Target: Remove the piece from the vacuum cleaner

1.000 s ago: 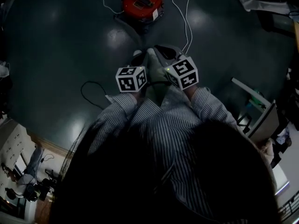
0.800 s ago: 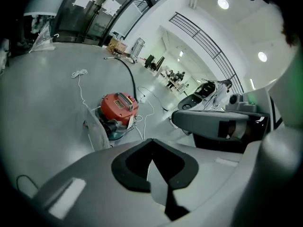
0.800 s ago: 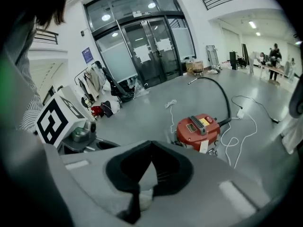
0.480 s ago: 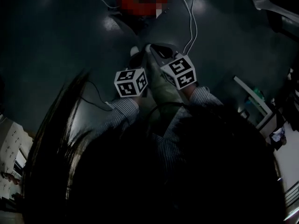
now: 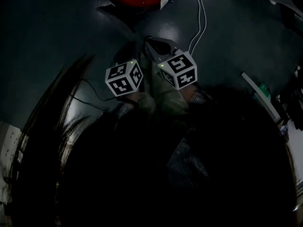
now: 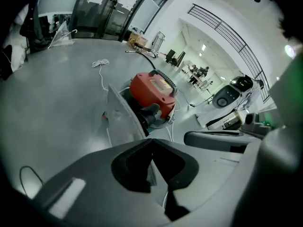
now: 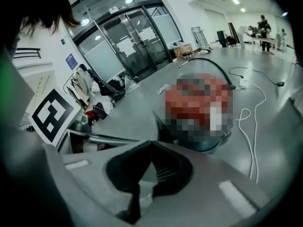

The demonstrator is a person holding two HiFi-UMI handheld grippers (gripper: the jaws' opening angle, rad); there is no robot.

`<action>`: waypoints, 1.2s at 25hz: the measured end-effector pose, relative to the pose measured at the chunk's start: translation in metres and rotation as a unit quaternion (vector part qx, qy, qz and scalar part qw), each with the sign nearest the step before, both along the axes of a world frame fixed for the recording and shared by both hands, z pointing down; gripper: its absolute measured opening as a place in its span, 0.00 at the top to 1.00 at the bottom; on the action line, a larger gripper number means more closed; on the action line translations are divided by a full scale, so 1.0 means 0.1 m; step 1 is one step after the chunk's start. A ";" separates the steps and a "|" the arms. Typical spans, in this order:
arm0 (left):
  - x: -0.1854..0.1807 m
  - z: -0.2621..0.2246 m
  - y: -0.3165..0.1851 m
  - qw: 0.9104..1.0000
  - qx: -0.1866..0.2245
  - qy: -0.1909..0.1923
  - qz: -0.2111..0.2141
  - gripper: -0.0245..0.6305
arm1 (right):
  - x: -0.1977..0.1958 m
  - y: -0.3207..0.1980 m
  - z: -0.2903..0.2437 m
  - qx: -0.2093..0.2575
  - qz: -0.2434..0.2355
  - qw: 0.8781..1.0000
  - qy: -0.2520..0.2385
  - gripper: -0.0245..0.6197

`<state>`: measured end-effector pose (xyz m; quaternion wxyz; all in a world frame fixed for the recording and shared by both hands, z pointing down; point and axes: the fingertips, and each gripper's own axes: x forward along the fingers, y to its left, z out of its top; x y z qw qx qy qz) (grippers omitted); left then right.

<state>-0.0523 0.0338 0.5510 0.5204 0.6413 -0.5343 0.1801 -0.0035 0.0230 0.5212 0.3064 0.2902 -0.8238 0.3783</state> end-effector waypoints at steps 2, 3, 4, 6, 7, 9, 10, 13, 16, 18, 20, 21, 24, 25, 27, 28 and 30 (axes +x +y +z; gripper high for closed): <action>-0.02 0.13 0.03 1.000 -0.004 -0.009 0.012 0.90 | -0.01 0.08 0.13 -0.008 0.006 1.000 -0.002 0.96; -0.01 0.18 0.03 1.000 -0.005 -0.006 0.017 0.83 | -0.01 0.10 0.19 -0.011 0.007 1.000 -0.002 0.96; 0.01 0.23 0.02 1.000 -0.006 -0.001 0.023 0.78 | 0.00 0.11 0.23 -0.012 0.008 1.000 -0.001 0.96; 0.05 0.33 -0.01 0.999 -0.011 -0.001 0.032 0.74 | 0.02 0.11 0.30 -0.014 0.009 1.000 0.000 0.96; 0.05 0.37 -0.02 0.999 -0.015 -0.006 0.035 0.73 | 0.03 0.11 0.32 -0.014 0.009 1.000 0.000 0.96; 0.07 0.47 0.00 0.999 -0.030 -0.014 0.038 0.70 | 0.07 0.12 0.33 -0.011 0.007 1.000 0.003 0.96; 0.09 0.51 0.02 0.998 -0.039 -0.014 0.039 0.70 | 0.09 0.12 0.34 -0.011 0.008 1.000 0.005 0.96; 0.15 0.60 0.06 0.997 -0.057 -0.021 0.043 0.75 | 0.17 0.12 0.35 -0.011 0.012 1.000 0.009 0.96; 0.12 0.61 0.06 0.997 -0.055 -0.033 0.032 0.88 | 0.24 0.12 0.33 -0.012 0.015 1.000 0.011 0.96; 0.10 0.61 0.06 0.998 -0.050 -0.031 0.022 0.91 | 0.28 0.12 0.33 -0.014 0.016 1.000 0.014 0.96; 0.04 0.60 0.09 0.998 -0.050 -0.025 0.012 0.92 | 0.32 0.12 0.32 -0.017 0.017 0.999 0.021 0.96; 0.00 0.58 0.10 0.998 -0.052 -0.023 0.005 0.93 | 0.33 0.12 0.30 -0.018 0.017 0.999 0.025 0.96; -0.17 0.51 0.16 0.998 -0.060 -0.029 -0.016 0.93 | 0.35 0.13 0.25 -0.022 0.016 0.999 0.039 0.96; -0.22 0.48 0.19 0.997 -0.063 -0.034 -0.020 0.93 | 0.35 0.14 0.22 -0.024 0.016 0.999 0.040 0.96; -0.32 0.43 0.24 0.997 -0.067 -0.036 -0.032 0.93 | 0.33 0.15 0.16 -0.024 0.014 0.999 0.037 0.96; -0.36 0.39 0.26 0.996 -0.068 -0.035 -0.040 0.93 | 0.31 0.16 0.12 -0.023 0.013 0.999 0.033 0.96; -0.40 0.29 0.29 0.996 -0.064 -0.030 -0.055 0.93 | 0.27 0.16 0.03 -0.021 0.009 0.999 0.027 0.96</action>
